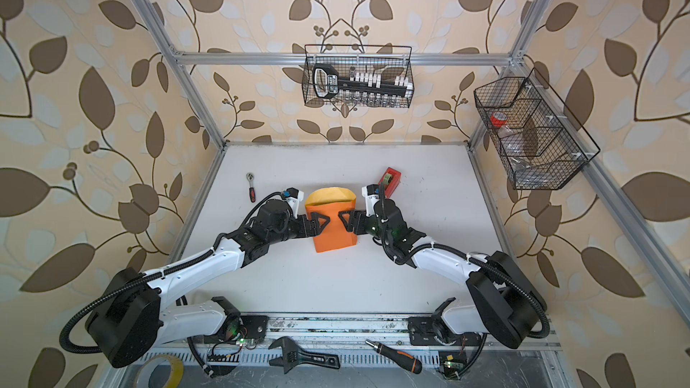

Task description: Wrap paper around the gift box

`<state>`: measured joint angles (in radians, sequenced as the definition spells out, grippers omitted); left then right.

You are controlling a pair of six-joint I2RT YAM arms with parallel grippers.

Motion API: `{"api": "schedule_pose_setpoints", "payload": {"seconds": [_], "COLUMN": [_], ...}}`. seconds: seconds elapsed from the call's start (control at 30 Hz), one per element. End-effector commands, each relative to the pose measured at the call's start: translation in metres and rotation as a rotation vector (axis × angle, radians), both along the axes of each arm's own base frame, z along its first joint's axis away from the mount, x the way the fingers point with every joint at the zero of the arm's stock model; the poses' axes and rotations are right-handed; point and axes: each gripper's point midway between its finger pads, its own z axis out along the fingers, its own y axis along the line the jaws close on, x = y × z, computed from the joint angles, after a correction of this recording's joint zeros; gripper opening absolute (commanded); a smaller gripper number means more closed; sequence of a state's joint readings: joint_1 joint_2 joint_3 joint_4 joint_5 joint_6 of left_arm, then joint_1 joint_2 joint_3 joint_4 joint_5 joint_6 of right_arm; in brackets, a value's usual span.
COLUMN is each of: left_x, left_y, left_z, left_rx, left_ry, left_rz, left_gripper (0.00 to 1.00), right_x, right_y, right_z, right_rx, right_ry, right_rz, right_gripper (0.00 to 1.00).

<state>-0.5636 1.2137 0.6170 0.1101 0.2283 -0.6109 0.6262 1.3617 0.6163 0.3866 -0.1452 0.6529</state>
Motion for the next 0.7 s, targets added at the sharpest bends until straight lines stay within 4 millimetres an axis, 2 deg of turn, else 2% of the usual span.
{"api": "schedule_pose_setpoints", "payload": {"seconds": [0.0, 0.17, 0.33, 0.47, 0.67], "left_x": [0.006, 0.003, 0.007, 0.013, 0.014], "left_y": [-0.007, -0.009, -0.008, -0.006, -0.007], "left_z": [0.033, 0.038, 0.039, 0.039, 0.041], "left_rx": [-0.051, -0.079, -0.074, -0.070, -0.083], "left_ry": [-0.085, -0.090, -0.088, -0.080, -0.076], "left_rz": [-0.014, -0.025, -0.006, 0.013, 0.014], "left_gripper": [0.99, 0.99, 0.99, 0.99, 0.99], "right_x": [-0.002, -0.002, -0.002, 0.002, 0.010], "right_y": [-0.001, 0.000, -0.002, -0.002, 0.001], "right_z": [-0.003, 0.003, 0.015, 0.018, 0.017], "right_rx": [-0.023, -0.016, -0.017, -0.033, -0.047], "right_ry": [-0.002, -0.014, -0.042, -0.048, -0.046], "right_rz": [0.004, 0.010, 0.007, 0.005, 0.008], "right_gripper": [0.76, 0.76, 0.84, 0.87, 0.87]}}
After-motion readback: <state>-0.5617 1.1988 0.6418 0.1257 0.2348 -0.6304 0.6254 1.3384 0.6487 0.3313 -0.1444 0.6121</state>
